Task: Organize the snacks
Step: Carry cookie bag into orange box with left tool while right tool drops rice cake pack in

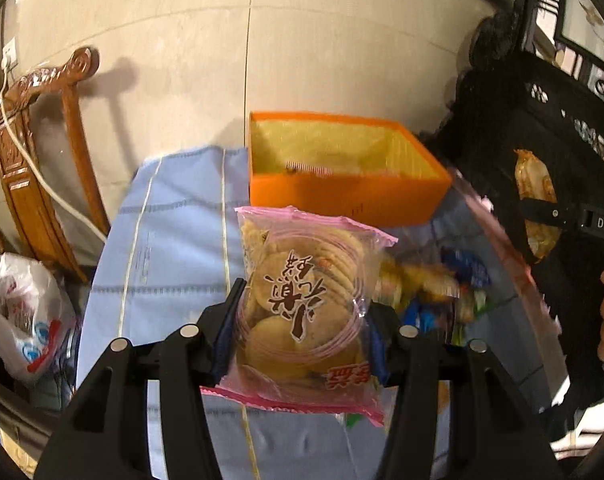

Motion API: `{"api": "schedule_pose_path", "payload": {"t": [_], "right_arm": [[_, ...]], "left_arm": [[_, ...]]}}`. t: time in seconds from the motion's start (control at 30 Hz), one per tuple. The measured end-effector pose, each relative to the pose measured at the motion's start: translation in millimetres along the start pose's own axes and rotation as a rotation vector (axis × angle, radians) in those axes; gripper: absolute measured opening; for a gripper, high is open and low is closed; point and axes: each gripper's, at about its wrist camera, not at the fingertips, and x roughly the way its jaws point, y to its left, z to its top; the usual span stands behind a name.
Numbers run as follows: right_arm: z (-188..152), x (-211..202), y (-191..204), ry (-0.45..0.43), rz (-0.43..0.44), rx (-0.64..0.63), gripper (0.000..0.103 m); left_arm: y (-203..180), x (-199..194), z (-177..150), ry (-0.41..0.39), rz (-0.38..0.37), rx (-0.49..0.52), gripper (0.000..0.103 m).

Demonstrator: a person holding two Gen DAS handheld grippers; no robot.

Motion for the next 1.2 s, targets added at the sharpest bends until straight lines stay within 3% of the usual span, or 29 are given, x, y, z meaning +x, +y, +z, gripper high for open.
{"api": "schedule_pose_path", "payload": {"t": [0.37,0.53,0.57,0.6,0.63,0.7,0.77,0.9,1.07,1.2], "right_arm": [[130.1,32.6,11.3,-0.097,0.002,0.012,0.034],[173.1,65.1,14.5,-0.107,-0.029,-0.035,0.037],[180.4,77.9,12.8,-0.1,-0.025,-0.04,0.037],[185.3,91.5,9.8,-0.077,-0.036,-0.047,0.06],[186.5,110.5,4.8,-0.035,-0.112,-0.056,0.089],[176.4,129.3,-5.0,0.013,-0.195,-0.077,0.092],[159.3,134.2,-10.7,0.034,-0.19,-0.079,0.092],[103.1,134.8,-26.2,0.085,-0.187,-0.032,0.092],[3.1,121.9,-24.6,0.165,-0.132,0.022,0.092],[-61.2,111.8,-15.3,0.252,-0.105,-0.063,0.092]], "left_arm": [[-14.7,38.2,147.3,-0.123,-0.037,0.039,0.051],[-23.2,86.8,203.5,-0.121,-0.033,0.046,0.051],[-24.4,98.2,210.4,-0.112,-0.03,0.041,0.056],[-24.8,116.6,217.3,-0.089,-0.03,0.029,0.081],[-24.1,133.9,219.5,-0.059,-0.014,0.017,0.095],[-17.5,162.8,212.8,-0.007,0.057,-0.003,0.098],[-11.7,180.0,197.1,0.055,0.069,-0.004,0.098],[1.2,183.3,141.5,0.091,0.065,0.015,0.098],[21.4,155.6,62.9,0.135,0.096,0.012,0.098],[46.6,126.6,14.3,0.151,0.133,-0.041,0.098]]}}
